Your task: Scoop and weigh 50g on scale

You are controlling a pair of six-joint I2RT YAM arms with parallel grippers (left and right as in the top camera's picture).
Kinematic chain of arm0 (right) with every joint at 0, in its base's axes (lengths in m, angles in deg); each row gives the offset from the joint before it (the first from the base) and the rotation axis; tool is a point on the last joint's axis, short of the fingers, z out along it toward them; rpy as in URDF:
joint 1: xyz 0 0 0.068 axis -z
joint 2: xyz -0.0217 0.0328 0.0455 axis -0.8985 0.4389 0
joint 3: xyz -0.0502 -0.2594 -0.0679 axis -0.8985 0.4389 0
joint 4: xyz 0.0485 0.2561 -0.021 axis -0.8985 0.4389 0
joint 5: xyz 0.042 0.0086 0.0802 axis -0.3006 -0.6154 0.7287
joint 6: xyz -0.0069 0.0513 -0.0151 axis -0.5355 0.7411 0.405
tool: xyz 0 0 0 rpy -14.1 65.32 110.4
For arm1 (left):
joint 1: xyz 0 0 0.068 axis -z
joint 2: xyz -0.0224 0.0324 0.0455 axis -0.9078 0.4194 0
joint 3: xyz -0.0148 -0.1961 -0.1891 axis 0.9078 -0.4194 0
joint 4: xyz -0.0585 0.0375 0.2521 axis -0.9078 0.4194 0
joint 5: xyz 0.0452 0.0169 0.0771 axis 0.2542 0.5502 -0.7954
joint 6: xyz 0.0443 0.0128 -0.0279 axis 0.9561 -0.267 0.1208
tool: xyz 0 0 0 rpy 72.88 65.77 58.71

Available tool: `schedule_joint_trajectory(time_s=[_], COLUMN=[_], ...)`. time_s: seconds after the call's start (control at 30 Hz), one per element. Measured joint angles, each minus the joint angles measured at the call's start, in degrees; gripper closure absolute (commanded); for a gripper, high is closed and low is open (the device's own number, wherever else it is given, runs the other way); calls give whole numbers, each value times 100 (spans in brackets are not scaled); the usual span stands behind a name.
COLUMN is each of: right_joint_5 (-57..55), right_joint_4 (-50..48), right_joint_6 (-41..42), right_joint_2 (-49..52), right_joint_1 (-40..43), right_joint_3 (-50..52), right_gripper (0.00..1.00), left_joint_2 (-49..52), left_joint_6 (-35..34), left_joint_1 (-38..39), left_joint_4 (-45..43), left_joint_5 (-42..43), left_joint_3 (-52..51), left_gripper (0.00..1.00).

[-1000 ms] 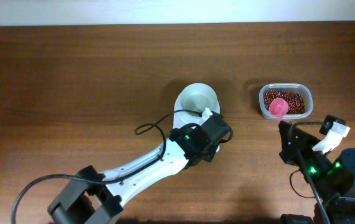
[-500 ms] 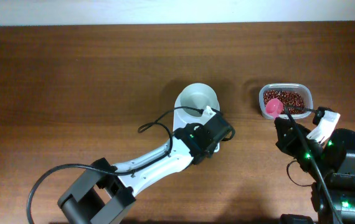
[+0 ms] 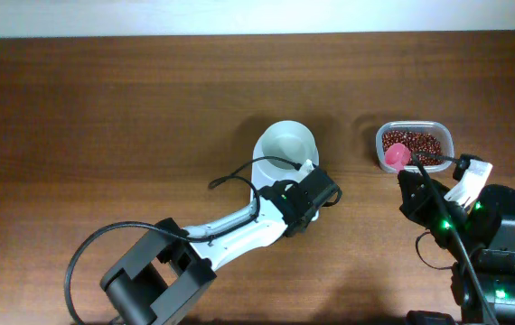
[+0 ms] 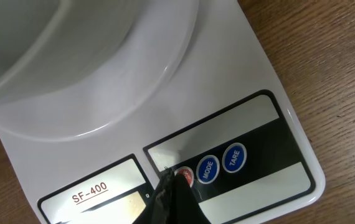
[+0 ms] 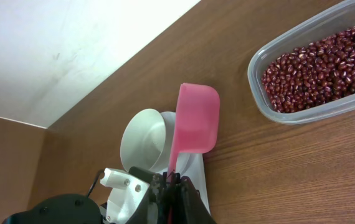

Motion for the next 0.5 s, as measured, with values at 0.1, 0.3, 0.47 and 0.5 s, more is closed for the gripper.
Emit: schedule_joint_trajectory(time_s=[0.1, 0.3, 0.47, 0.5], right_joint_5=[0, 0, 0, 0], right_joint_4=[0, 0, 0, 0], right_joint_6=[0, 2, 13, 9], right_joint_2=[0, 0, 0, 0], right_joint_1=[0, 0, 0, 0], right_joint_3=[0, 0, 0, 0], right_gripper=[96, 96, 96, 96], left_joint_2=[2, 116, 116, 116], left_joint_6=[177, 402, 402, 402], left_joint_1=[0, 0, 0, 0], left_joint_4=[-85, -131, -131, -131], left_joint_5=[85, 170, 170, 170], left_joint_3=[0, 0, 0, 0], left_gripper=[100, 100, 100, 100])
